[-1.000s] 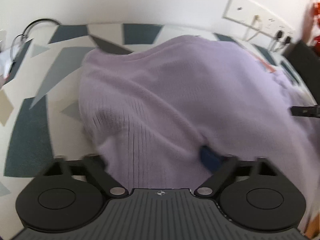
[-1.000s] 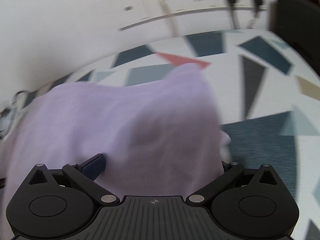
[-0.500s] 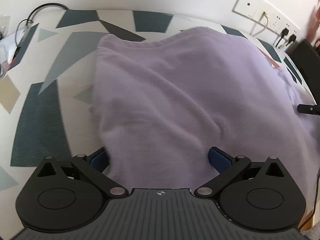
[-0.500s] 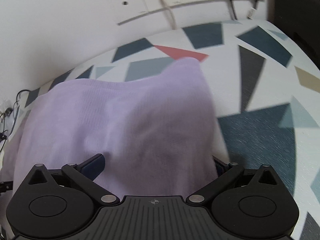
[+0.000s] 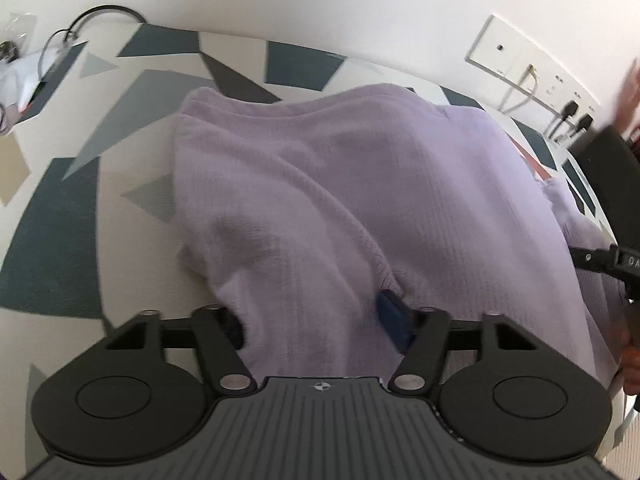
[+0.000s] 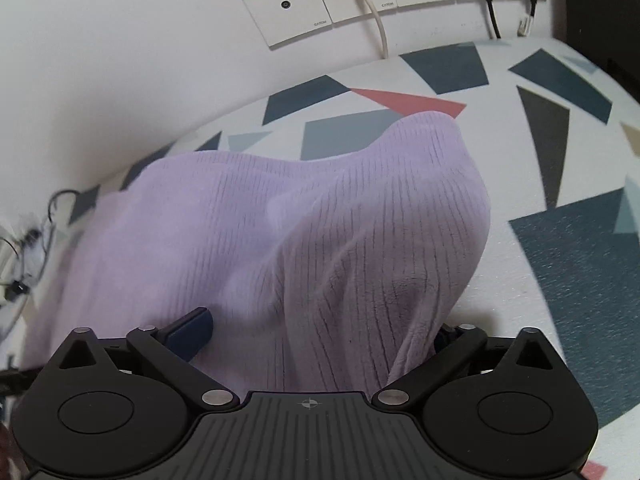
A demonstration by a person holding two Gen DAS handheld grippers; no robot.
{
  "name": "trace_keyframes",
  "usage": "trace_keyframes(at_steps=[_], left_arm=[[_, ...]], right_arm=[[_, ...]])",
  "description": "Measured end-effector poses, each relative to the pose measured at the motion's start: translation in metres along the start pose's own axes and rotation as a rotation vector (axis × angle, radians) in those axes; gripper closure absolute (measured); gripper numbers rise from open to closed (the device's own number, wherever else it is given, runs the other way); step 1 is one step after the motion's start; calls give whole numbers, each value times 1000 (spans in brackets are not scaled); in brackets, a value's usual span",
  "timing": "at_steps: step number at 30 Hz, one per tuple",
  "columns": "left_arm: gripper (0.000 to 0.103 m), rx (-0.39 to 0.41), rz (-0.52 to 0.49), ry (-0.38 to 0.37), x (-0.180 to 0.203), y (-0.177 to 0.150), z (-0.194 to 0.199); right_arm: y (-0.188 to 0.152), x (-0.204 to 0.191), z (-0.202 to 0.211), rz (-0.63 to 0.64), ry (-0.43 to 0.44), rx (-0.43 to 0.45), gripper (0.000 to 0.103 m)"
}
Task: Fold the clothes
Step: 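Grasp the folded hoodie edge with both tools and lift it, then carry the lifted hoodie with both tools toward the wooden chair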
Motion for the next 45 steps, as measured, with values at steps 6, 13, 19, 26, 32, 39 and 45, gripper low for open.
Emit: trace_keyframes(at_steps=[6,13,19,26,32,39,45], left_arm=[[72,104,62,36,-5,-4,29],[74,228,-18,-7,1,-2,91],[74,325,35,-36,-22,-11,144],[74,432,89,23,-56,-37,213],[74,446,254,179,-92,-78,264],[74,464,394,369,-109,-136,315],[74,499,533,459,-135,-195,353]], right_arm=[[7,-9,20,-42,41,62,66],[19,-32,60,-49,92,163,68],[33,-76,107,17,167,253,68],[31,-141,143,100,254,312,68],[11,-207,134,198,394,228,68],[-26,-274,117,290,610,81,68],[-63,-333,126,386,703,-18,68]])
Point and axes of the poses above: each gripper's, at about its wrist camera, not at the fingertips, and z roughly against the way its jaws point, x to its right, y to its top, the point moved 7 cm from there along -z, roughly the way its jaws point
